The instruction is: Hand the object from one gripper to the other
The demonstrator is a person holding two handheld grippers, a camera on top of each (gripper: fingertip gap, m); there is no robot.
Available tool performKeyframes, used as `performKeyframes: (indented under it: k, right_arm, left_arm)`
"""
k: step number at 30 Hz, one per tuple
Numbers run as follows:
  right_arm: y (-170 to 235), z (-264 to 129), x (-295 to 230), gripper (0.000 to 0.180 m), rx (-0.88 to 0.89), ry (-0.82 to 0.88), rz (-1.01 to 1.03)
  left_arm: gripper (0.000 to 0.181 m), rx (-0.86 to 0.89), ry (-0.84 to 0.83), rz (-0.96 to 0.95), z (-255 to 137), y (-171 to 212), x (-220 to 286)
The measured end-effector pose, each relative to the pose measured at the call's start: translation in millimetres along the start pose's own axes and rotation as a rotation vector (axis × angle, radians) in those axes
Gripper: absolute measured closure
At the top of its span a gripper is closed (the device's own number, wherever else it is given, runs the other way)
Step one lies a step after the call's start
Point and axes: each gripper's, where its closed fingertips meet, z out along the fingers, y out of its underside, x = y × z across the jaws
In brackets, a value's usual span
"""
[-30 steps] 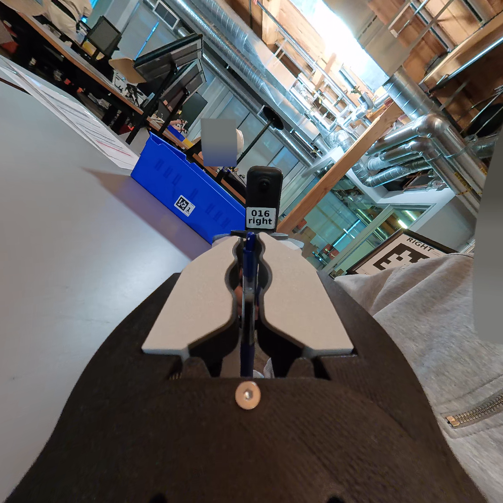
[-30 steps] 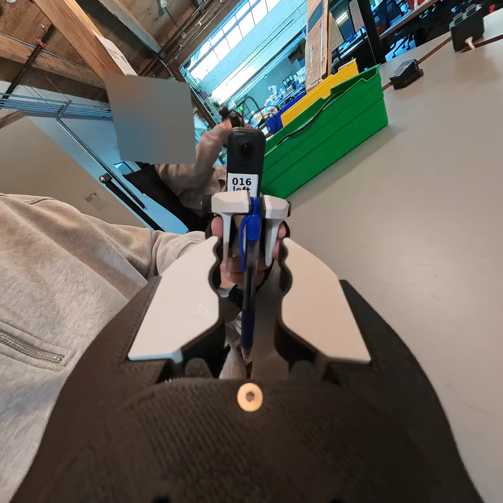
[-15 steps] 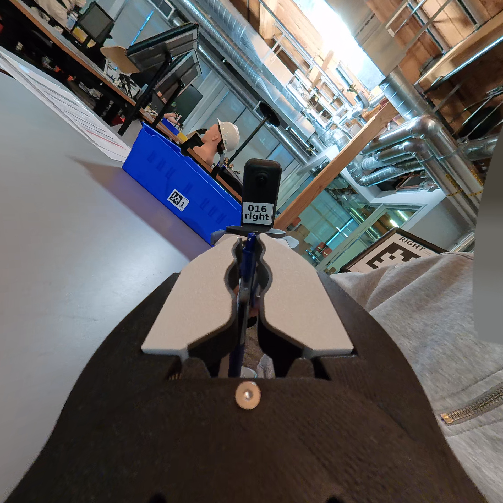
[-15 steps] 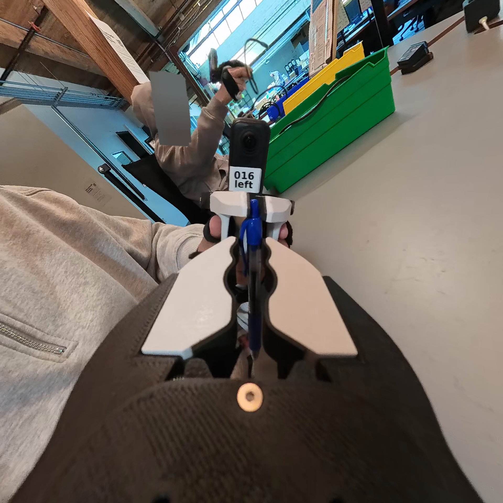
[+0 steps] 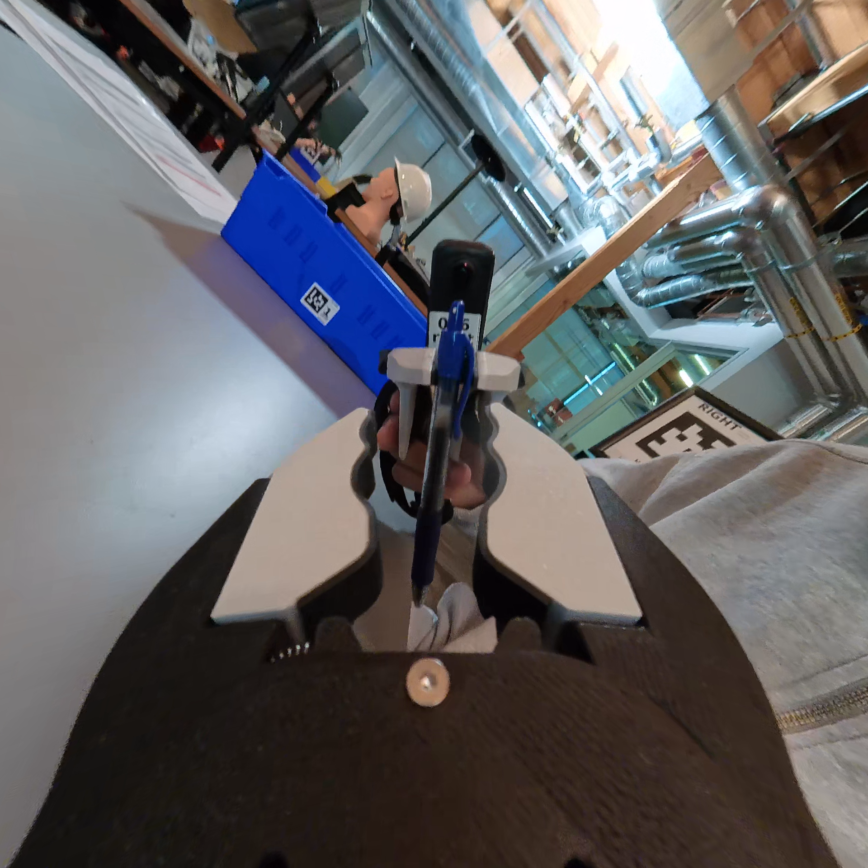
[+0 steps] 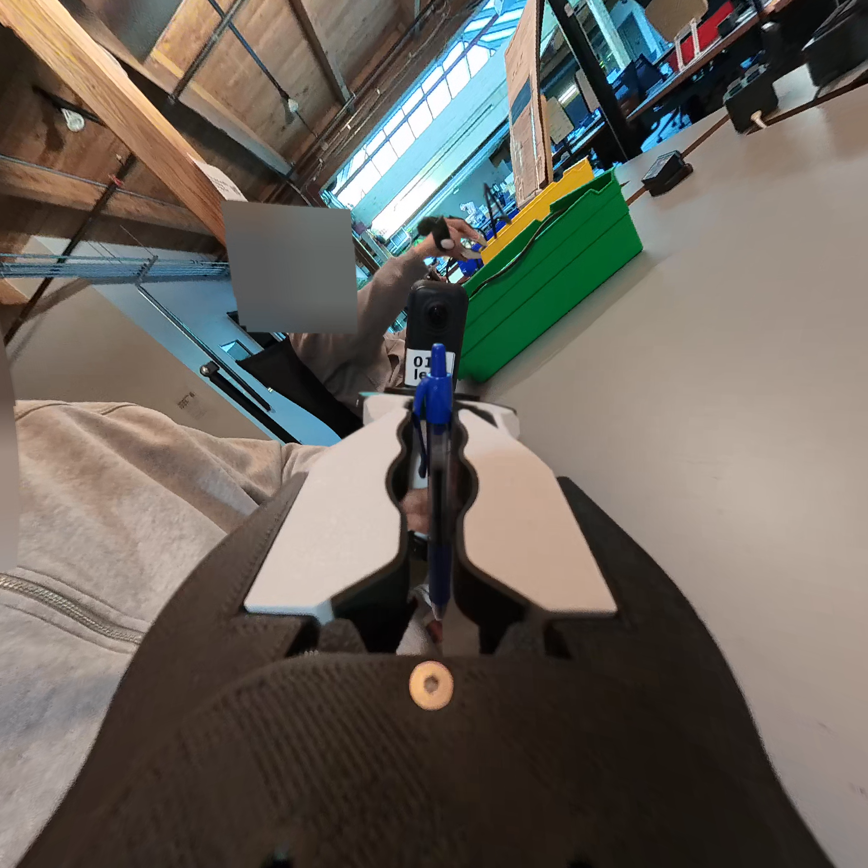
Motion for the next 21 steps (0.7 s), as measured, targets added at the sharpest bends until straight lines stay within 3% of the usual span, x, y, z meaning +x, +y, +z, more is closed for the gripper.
performKeyframes:
  k: [10,15,21]
  right_arm:
    - [6,4,-1,0.164,-0.029,0.007,-0.022]
    - [7,5,-1,0.164,-0.027,-0.011,0.011]
    - [0,2,4,0.145,0.021,0.015,0.017]
  left_arm:
    - [0.166,-0.119,0.015,0.05,6,19,5]
    - [0.166,-0.131,0.023,0.054,7,21,7]
    - [0.166,-0.072,0.016,0.048,2,9,5]
